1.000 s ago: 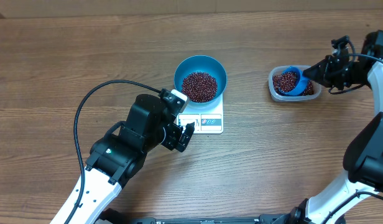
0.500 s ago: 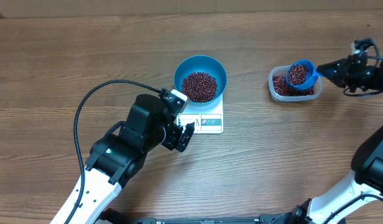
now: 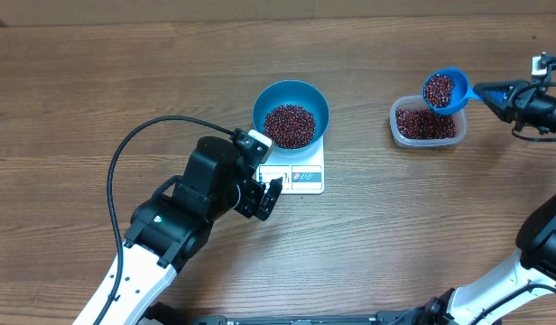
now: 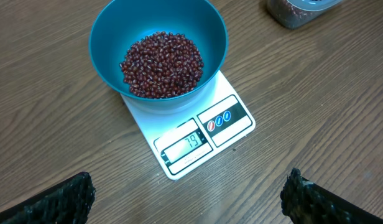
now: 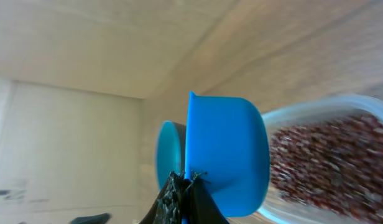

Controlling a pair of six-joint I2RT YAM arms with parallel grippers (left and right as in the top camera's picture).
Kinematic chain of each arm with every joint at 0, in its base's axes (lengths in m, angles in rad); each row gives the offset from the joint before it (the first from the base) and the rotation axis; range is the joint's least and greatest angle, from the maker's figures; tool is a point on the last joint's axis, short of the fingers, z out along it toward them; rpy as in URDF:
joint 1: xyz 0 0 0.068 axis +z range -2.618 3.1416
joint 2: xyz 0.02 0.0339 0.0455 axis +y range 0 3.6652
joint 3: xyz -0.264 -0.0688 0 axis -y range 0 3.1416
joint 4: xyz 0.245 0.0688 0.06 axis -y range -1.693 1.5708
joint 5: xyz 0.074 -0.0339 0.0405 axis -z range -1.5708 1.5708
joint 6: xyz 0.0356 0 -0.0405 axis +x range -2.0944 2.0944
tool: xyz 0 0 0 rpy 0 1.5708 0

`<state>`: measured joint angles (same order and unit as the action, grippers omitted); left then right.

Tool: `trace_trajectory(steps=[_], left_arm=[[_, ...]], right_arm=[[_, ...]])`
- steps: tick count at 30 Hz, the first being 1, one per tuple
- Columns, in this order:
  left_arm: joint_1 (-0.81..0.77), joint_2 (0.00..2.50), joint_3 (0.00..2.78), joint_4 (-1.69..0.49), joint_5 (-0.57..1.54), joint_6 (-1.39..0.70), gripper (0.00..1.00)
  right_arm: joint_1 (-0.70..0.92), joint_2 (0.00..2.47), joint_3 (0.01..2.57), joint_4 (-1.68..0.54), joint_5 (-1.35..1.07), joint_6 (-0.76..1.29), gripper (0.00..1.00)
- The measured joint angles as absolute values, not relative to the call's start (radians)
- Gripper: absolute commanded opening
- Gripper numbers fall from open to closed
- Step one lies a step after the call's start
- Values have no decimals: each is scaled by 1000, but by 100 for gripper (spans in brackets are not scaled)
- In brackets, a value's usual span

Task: Scoop item into bowl and weigh 150g on scale
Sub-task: 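Lift the filled blue cup up out of the tub, then carry the filled cup leftward over the teal bowl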

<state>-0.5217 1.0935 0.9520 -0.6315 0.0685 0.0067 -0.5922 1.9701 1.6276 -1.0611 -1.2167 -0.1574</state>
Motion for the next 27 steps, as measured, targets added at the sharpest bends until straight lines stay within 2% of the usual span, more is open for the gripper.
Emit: trace_trajectory(steps=[7,15,27], left_arm=[[-522,1093,952,-632,68,7,100],[-522,1093,952,-632,68,7,100],[-522,1093,952,-632,68,7,100]], right_arm=[[-592,1970,1628,-1058,-1346,-157,4],[-579,1970,1628,-1082,-1389,-155,4],[-416,1970,1628,-1081,-1391,-156,4]])
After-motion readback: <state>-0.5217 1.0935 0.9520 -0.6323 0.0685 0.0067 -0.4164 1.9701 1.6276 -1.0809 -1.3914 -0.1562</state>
